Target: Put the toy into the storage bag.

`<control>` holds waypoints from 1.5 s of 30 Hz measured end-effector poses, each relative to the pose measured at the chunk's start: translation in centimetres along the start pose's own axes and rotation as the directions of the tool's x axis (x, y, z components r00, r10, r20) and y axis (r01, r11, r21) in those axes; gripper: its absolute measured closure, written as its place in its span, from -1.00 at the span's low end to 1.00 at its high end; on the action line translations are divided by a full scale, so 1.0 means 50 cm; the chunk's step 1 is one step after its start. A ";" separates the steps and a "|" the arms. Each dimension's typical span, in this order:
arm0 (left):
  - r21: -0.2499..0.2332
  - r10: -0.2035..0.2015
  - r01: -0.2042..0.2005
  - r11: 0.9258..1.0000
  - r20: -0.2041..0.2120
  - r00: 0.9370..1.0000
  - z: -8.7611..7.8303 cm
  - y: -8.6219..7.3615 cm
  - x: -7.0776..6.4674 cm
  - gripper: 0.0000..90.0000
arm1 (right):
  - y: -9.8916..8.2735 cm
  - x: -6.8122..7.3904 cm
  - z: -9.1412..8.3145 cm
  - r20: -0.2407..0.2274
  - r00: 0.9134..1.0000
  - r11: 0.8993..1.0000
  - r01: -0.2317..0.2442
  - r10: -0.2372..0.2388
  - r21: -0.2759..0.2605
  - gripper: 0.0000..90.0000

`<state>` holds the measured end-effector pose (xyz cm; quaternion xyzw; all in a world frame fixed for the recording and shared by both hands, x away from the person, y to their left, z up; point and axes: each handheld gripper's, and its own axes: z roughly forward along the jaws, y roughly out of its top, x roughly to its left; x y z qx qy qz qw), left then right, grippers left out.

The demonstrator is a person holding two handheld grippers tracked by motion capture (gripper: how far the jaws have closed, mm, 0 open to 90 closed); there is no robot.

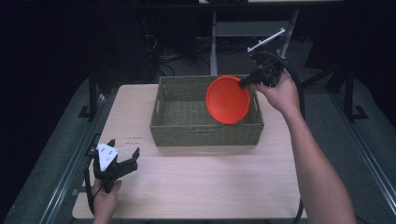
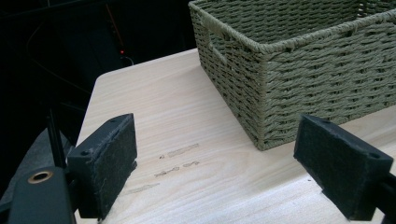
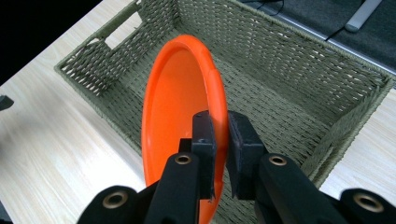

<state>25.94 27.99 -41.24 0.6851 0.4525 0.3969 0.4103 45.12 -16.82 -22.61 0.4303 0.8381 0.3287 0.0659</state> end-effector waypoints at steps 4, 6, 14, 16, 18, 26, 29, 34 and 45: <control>0.002 0.002 -0.002 1.000 0.003 1.000 0.000 0.000 -0.001 -0.72 | 0.002 -0.007 0.008 0.004 1.000 1.000 -0.018 0.018 -0.010 0.82; 0.004 0.007 -0.008 1.000 0.005 1.000 0.001 0.000 -0.001 -0.72 | 0.002 -0.009 0.011 0.005 1.000 1.000 -0.023 0.023 -0.009 0.82; 0.007 0.012 -0.012 1.000 0.006 1.000 0.001 0.001 -0.002 -0.72 | 0.004 -0.020 0.029 0.013 0.999 0.999 -0.053 0.053 -0.014 0.82; 0.007 0.014 -0.014 1.000 0.008 1.000 0.002 0.001 -0.003 -0.72 | 0.004 -0.021 0.031 0.015 0.998 0.998 -0.058 0.058 -0.016 0.82; 0.008 0.018 -0.018 1.000 0.009 1.000 0.002 0.001 -0.004 -0.72 | 0.004 -0.022 0.035 0.016 0.998 0.998 -0.062 0.062 -0.016 0.82; 0.006 0.013 -0.013 1.000 0.006 1.000 0.002 0.000 -0.003 -0.72 | -0.006 -0.036 0.055 0.023 0.995 0.995 -0.096 0.096 -0.033 0.82; 0.006 0.016 -0.016 1.000 0.007 1.000 0.003 0.001 -0.004 -0.72 | -0.008 -0.042 0.060 0.022 0.994 0.994 -0.103 0.104 -0.034 0.82; 0.007 0.017 -0.017 1.000 0.008 1.000 0.003 0.001 -0.004 -0.72 | -0.008 -0.046 0.070 0.031 0.993 0.993 -0.114 0.115 -0.031 0.82; 0.004 0.015 -0.015 1.000 0.007 1.000 0.003 0.000 -0.003 -0.72 | -0.005 -0.046 0.097 0.039 0.992 0.992 -0.119 0.121 -0.031 0.82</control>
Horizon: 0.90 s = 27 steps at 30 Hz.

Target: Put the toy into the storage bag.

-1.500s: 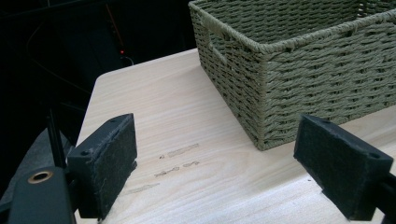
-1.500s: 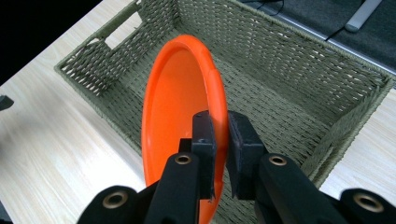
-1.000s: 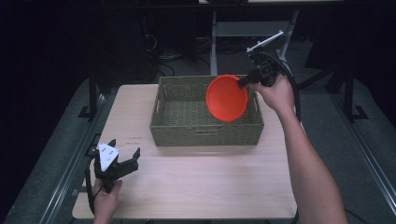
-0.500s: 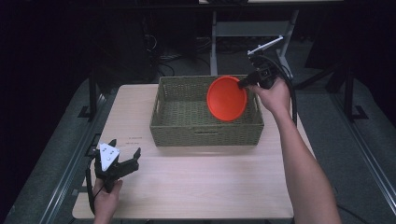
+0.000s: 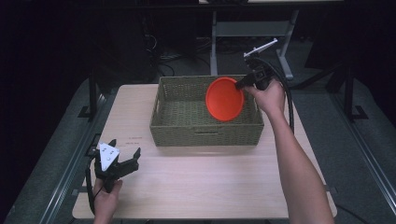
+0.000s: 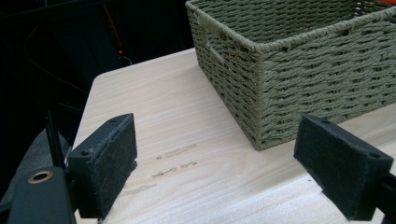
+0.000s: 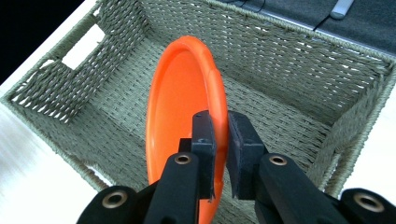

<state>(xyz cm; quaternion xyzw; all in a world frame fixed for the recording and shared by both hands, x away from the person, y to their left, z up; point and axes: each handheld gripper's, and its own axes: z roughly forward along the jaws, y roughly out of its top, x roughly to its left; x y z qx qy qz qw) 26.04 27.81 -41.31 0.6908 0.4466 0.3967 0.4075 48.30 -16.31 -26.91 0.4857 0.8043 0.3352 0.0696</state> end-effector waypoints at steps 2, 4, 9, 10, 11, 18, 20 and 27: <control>0.000 0.000 0.000 1.000 0.000 1.000 0.000 0.000 0.000 -0.72 | -0.001 -0.001 0.006 0.000 1.000 1.000 -0.003 0.003 -0.001 0.82; 0.000 -0.003 0.003 1.000 -0.001 1.000 0.000 0.000 0.001 -0.72 | -0.004 -0.003 0.014 -0.004 1.000 1.000 -0.011 0.011 -0.003 0.82; 0.000 -0.004 0.004 1.000 -0.003 1.000 0.000 0.000 0.002 -0.72 | -0.012 -0.010 0.032 -0.010 1.000 1.000 -0.023 0.023 0.001 0.82; 0.005 0.002 -0.002 1.000 -0.003 1.000 -0.001 0.000 0.002 -0.72 | -0.013 -0.011 0.034 -0.012 1.000 1.000 -0.026 0.026 0.004 0.82; 0.002 0.001 -0.001 1.000 -0.002 1.000 -0.001 0.000 0.001 -0.72 | -0.015 -0.013 0.038 -0.015 0.999 0.999 -0.031 0.031 0.010 0.82; 0.003 0.005 -0.005 1.000 -0.001 1.000 -0.001 0.000 0.001 -0.72 | -0.023 -0.014 0.059 -0.006 0.999 0.999 -0.034 0.034 0.025 0.82; 0.001 0.001 -0.001 1.000 -0.002 1.000 -0.001 0.000 0.002 -0.72 | -0.025 -0.015 0.064 0.003 0.999 0.999 -0.035 0.035 0.031 0.81; 0.000 0.002 -0.002 1.000 0.000 1.000 -0.001 0.000 0.001 -0.72 | -0.035 -0.023 0.084 0.009 0.999 0.997 -0.053 0.052 0.049 0.81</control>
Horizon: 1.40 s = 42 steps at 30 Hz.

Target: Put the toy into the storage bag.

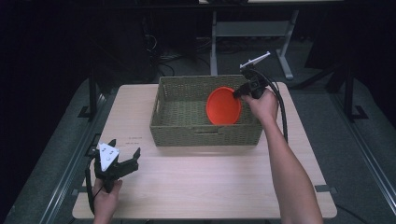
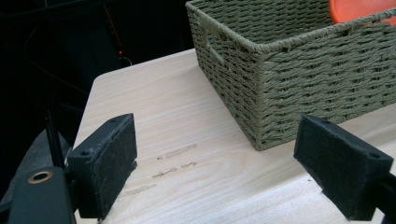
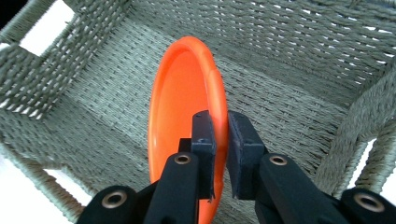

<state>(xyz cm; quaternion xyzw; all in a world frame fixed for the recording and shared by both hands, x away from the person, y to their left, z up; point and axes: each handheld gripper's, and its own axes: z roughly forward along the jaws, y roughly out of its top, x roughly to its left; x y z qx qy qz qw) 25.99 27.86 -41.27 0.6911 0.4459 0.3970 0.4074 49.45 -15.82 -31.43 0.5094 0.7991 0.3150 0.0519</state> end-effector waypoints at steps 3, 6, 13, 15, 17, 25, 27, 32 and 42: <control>0.003 0.004 -0.004 1.000 -0.001 1.000 0.000 0.000 0.000 -0.72 | -0.004 -0.002 0.009 0.001 1.000 1.000 -0.004 0.004 0.007 0.81; 0.003 0.003 -0.003 1.000 -0.001 1.000 0.000 0.000 0.000 -0.72 | -0.008 -0.003 0.017 0.004 1.000 1.000 -0.010 0.010 0.016 0.81; 0.002 -0.001 0.001 1.000 0.001 1.000 0.000 0.000 0.000 -0.72 | -0.018 -0.009 0.042 -0.003 1.000 0.999 -0.010 0.010 0.046 0.81; 0.001 -0.001 0.001 1.000 0.001 1.000 -0.001 0.000 0.000 -0.72 | -0.019 -0.011 0.047 0.004 1.000 0.998 -0.013 0.013 0.056 0.81; 0.002 -0.001 0.001 1.000 0.000 1.000 -0.001 0.000 0.001 -0.72 | -0.020 -0.012 0.051 0.011 1.000 0.998 -0.012 0.012 0.062 0.81; 0.002 0.001 -0.001 1.000 -0.001 1.000 -0.002 0.001 0.000 -0.72 | -0.030 -0.024 0.056 0.014 0.999 0.997 -0.034 0.033 0.074 0.79; 0.002 0.000 0.000 1.000 0.000 1.000 -0.001 0.001 -0.001 -0.72 | -0.031 -0.027 0.056 0.009 0.999 0.996 -0.034 0.034 0.081 0.78; -0.001 -0.001 0.001 1.000 0.001 1.000 0.000 0.001 -0.003 -0.72 | -0.033 -0.030 0.054 0.010 0.999 0.996 -0.037 0.037 0.086 0.76; 0.006 0.004 -0.004 1.000 -0.002 1.000 0.002 0.002 -0.004 -0.72 | -0.035 -0.036 0.047 0.010 0.999 0.995 -0.044 0.044 0.095 0.68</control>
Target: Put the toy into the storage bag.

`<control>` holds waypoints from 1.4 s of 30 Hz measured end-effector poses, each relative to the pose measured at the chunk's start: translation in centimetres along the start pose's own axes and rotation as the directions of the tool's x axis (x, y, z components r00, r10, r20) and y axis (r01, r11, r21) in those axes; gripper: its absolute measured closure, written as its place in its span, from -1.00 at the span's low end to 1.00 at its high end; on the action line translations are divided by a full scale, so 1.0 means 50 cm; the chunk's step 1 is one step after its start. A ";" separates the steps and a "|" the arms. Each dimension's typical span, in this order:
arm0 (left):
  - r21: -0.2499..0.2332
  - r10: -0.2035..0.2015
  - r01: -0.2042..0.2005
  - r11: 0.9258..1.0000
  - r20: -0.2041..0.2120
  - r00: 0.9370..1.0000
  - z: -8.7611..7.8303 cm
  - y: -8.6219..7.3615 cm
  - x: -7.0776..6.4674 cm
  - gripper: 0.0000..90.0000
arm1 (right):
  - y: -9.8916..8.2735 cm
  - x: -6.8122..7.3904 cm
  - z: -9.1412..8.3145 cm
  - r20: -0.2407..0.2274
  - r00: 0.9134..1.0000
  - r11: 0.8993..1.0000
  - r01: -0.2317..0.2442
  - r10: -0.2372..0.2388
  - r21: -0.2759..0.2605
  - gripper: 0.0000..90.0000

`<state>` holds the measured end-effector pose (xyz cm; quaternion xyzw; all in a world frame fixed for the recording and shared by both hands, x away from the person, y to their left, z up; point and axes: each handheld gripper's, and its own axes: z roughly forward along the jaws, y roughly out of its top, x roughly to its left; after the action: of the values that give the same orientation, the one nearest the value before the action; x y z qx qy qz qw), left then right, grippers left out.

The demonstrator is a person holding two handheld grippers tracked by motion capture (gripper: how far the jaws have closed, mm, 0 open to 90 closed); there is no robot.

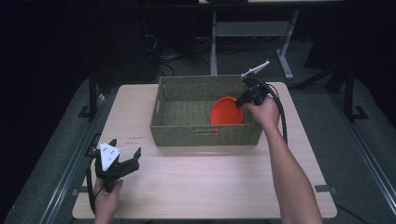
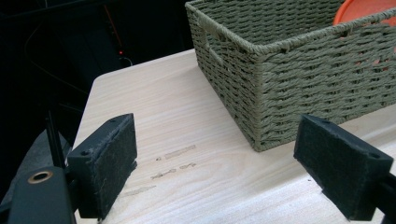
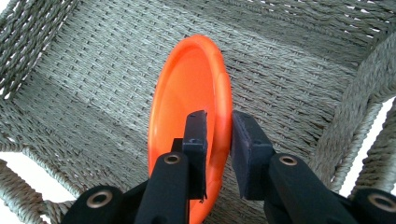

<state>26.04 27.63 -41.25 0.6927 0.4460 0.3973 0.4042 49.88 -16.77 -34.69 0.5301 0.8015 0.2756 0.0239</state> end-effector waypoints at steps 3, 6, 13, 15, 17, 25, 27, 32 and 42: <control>0.001 -0.002 0.002 1.000 -0.003 1.000 0.000 0.000 0.000 -0.72 | 0.000 -0.002 0.001 -0.001 1.000 1.000 0.003 -0.003 0.004 0.66; 0.000 -0.009 0.008 1.000 -0.006 1.000 0.002 0.001 0.002 -0.72 | 0.001 -0.004 0.001 -0.001 1.000 1.000 0.007 -0.007 0.002 0.63; 0.002 -0.013 0.013 1.000 -0.007 1.000 0.004 0.000 0.003 -0.72 | 0.000 -0.008 0.004 0.016 1.000 1.000 0.008 -0.008 0.005 0.57; -0.001 -0.011 0.011 1.000 -0.004 1.000 0.004 0.000 0.003 -0.72 | -0.001 -0.006 0.005 0.023 1.000 1.000 0.015 -0.015 0.003 0.54; -0.002 -0.009 0.009 1.000 -0.003 1.000 0.004 0.000 0.003 -0.72 | -0.001 -0.002 0.006 0.042 0.999 1.000 0.024 -0.025 0.010 0.53; -0.002 -0.011 0.011 1.000 -0.003 1.000 0.001 -0.001 0.004 -0.72 | -0.004 -0.003 0.000 0.044 0.999 1.000 0.019 -0.019 0.003 0.46; -0.001 -0.011 0.011 1.000 -0.002 1.000 0.001 -0.001 0.004 -0.72 | -0.005 -0.006 -0.005 0.018 1.000 1.000 0.016 -0.015 -0.010 0.42; -0.002 -0.004 0.004 1.000 -0.002 1.000 0.000 -0.001 0.003 -0.72 | -0.010 -0.003 -0.020 -0.046 0.999 0.999 0.009 -0.011 -0.045 0.33; -0.002 -0.009 0.009 1.000 -0.002 1.000 0.000 -0.002 0.003 -0.72 | -0.014 0.018 -0.040 -0.106 0.992 0.996 0.061 -0.068 -0.070 0.12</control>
<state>26.05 27.81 -41.29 0.6899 0.4491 0.3967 0.4061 48.23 -17.03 -33.12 0.4870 0.8089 0.3295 0.0068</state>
